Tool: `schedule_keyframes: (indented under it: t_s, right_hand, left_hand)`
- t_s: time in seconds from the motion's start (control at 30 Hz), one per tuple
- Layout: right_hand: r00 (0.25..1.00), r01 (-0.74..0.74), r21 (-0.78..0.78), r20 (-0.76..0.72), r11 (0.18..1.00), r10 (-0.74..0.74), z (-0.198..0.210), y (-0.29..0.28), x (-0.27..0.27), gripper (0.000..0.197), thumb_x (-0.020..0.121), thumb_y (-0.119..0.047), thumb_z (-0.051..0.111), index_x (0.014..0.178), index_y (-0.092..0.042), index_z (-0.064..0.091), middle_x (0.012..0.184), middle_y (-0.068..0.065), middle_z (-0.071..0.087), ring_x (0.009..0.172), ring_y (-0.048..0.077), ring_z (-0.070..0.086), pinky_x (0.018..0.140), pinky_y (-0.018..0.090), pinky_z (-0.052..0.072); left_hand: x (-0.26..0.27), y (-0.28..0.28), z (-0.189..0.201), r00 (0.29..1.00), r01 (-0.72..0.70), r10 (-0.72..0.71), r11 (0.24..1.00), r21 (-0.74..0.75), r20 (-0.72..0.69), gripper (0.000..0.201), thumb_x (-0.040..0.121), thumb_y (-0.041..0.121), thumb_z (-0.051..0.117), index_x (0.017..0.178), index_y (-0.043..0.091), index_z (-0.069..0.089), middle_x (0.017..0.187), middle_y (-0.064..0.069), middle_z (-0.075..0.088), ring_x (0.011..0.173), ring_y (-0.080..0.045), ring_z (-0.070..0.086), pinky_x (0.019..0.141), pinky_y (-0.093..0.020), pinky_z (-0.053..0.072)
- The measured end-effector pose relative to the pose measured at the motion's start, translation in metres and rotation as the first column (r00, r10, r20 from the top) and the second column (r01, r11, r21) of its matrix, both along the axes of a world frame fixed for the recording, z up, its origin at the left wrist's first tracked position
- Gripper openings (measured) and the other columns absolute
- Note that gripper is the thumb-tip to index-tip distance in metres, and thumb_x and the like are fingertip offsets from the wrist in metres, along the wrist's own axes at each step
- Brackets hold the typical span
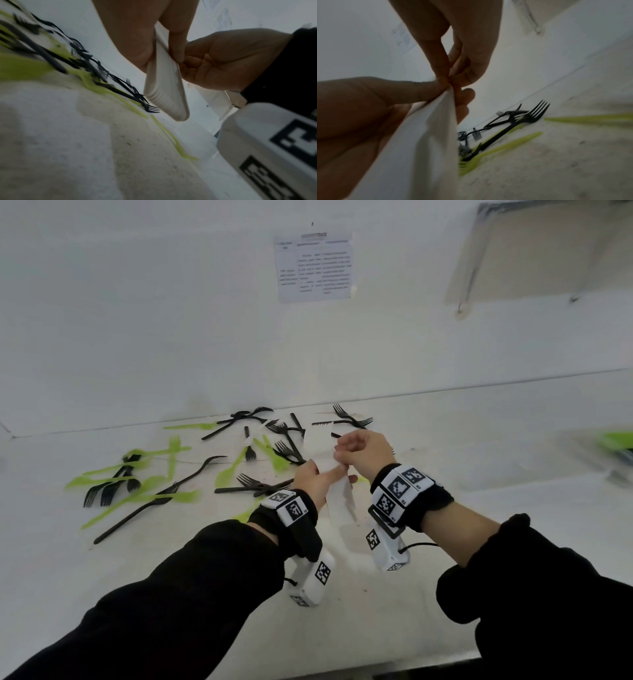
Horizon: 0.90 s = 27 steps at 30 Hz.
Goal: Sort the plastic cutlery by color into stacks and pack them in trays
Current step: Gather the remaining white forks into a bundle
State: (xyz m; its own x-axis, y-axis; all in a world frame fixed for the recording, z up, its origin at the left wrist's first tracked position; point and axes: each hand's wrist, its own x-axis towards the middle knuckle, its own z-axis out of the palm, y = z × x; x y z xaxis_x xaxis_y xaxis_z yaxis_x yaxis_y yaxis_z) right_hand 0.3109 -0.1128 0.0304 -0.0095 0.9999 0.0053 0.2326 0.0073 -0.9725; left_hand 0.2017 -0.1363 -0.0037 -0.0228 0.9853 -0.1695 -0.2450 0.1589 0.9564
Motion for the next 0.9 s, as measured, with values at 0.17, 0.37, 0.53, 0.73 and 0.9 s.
schedule_keyframes:
  t_s: [0.17, 0.37, 0.53, 0.73, 0.9]
  right_hand:
    - [1.0, 0.014, -0.005, 0.026, 1.0, -0.014, 0.011, -0.013, 0.066, 0.023, 0.078, 0.003, 0.061, 0.079, -0.02, 0.061, 0.083, 0.003, 0.069, 0.081, 0.017, 0.065, 0.089, 0.034, 0.054]
    - [0.962, -0.033, -0.019, 0.272, 0.999, 0.037, 0.021, -0.036, 0.131, 0.042, 0.076, -0.031, 0.074, 0.109, -0.008, 0.061, 0.102, 0.001, 0.064, 0.093, 0.021, 0.062, 0.081, 0.031, 0.053]
    - [0.887, -0.064, 0.057, 0.46, 0.996, 0.03, 0.042, -0.043, 0.17, 0.052, 0.079, -0.032, 0.071, 0.125, -0.012, 0.058, 0.122, 0.007, 0.062, 0.115, 0.021, 0.056, 0.098, 0.025, 0.042]
    - [0.793, -0.226, 0.019, 0.584, 0.974, 0.173, 0.073, -0.026, 0.208, 0.035, 0.08, -0.029, 0.07, 0.113, -0.018, 0.066, 0.107, 0.005, 0.068, 0.098, 0.017, 0.063, 0.08, 0.022, 0.045]
    - [0.657, -0.293, 0.044, 0.735, 0.955, 0.168, 0.086, 0.004, 0.231, 0.036, 0.078, -0.026, 0.071, 0.11, -0.01, 0.066, 0.107, 0.005, 0.067, 0.1, 0.02, 0.062, 0.091, 0.03, 0.048]
  left_hand:
    - [0.065, -0.009, 0.009, 0.999, 0.019, -0.017, 1.0, 0.023, -0.047, 0.017, 0.086, -0.007, 0.058, 0.099, 0.003, 0.06, 0.079, -0.013, 0.065, 0.057, -0.018, 0.067, 0.056, -0.029, 0.055]
    - [0.141, -0.025, 0.019, 0.959, 0.031, 0.018, 0.986, 0.166, -0.283, 0.019, 0.085, -0.007, 0.054, 0.085, 0.011, 0.061, 0.072, -0.003, 0.063, 0.059, -0.004, 0.062, 0.055, -0.015, 0.049]
    - [0.196, -0.03, 0.027, 0.991, 0.049, -0.025, 0.983, 0.18, -0.132, 0.037, 0.076, 0.003, 0.05, 0.109, 0.017, 0.057, 0.111, -0.007, 0.063, 0.111, -0.026, 0.059, 0.096, -0.042, 0.048]
    - [0.22, -0.028, 0.052, 0.991, 0.136, -0.136, 0.983, 0.123, -0.006, 0.054, 0.074, -0.016, 0.032, 0.122, 0.003, 0.047, 0.077, -0.004, 0.051, 0.068, -0.013, 0.045, 0.054, -0.018, 0.032]
    - [0.212, -0.003, 0.042, 0.92, 0.253, -0.202, 0.96, 0.116, -0.337, 0.07, 0.068, 0.008, 0.059, 0.136, 0.014, 0.04, 0.13, -0.005, 0.047, 0.121, -0.019, 0.044, 0.089, -0.027, 0.039]
